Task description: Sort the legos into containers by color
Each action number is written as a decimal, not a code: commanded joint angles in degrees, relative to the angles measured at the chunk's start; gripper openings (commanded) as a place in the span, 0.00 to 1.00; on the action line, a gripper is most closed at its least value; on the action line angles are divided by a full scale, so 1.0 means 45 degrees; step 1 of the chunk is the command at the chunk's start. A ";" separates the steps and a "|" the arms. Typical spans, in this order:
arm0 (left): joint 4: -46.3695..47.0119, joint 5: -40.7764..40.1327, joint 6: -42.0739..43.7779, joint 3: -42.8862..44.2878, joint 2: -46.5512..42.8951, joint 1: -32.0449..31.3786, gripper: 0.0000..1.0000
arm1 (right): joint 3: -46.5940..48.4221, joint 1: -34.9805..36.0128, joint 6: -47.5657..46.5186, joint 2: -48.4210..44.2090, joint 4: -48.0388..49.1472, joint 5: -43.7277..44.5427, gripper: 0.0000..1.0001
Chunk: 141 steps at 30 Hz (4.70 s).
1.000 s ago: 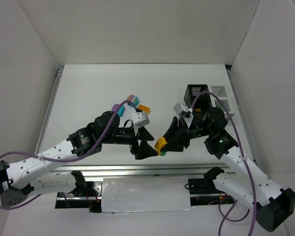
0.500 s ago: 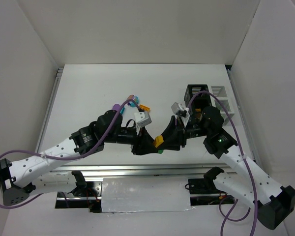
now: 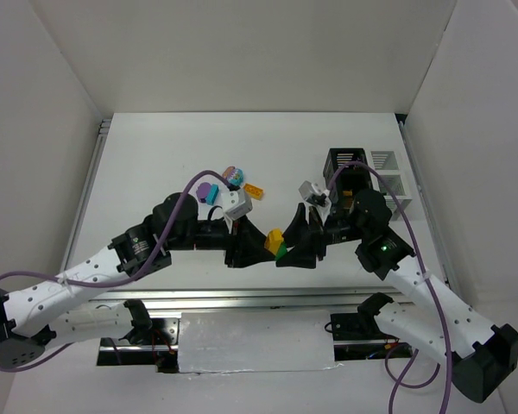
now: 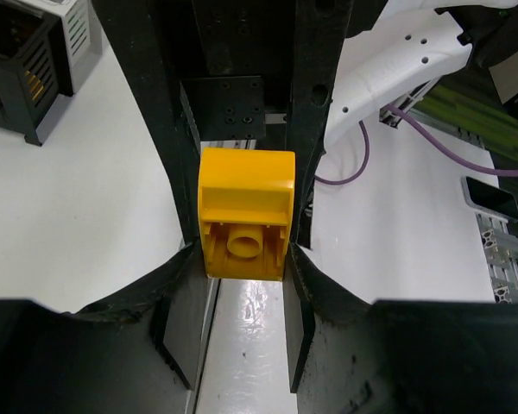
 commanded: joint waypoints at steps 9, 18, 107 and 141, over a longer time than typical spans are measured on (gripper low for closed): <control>0.0811 0.0867 -0.0030 0.0314 0.0474 0.0102 0.00 | 0.0371 0.0099 0.0245 -0.0484 0.0695 0.0227 0.68; 0.0733 0.0944 0.0067 0.0295 0.0358 0.0278 0.00 | 0.0606 0.0079 -0.0790 -0.0270 -0.0692 0.0716 0.33; -0.6514 -0.8919 -0.0988 0.0373 -0.1946 0.1313 0.00 | 0.6152 -0.9139 0.2880 0.8049 -0.7606 1.9798 0.01; 0.0007 0.6308 -0.1221 -0.0428 -0.1265 0.3481 0.00 | 0.2053 -0.0980 0.3598 0.1392 0.0806 0.2439 0.88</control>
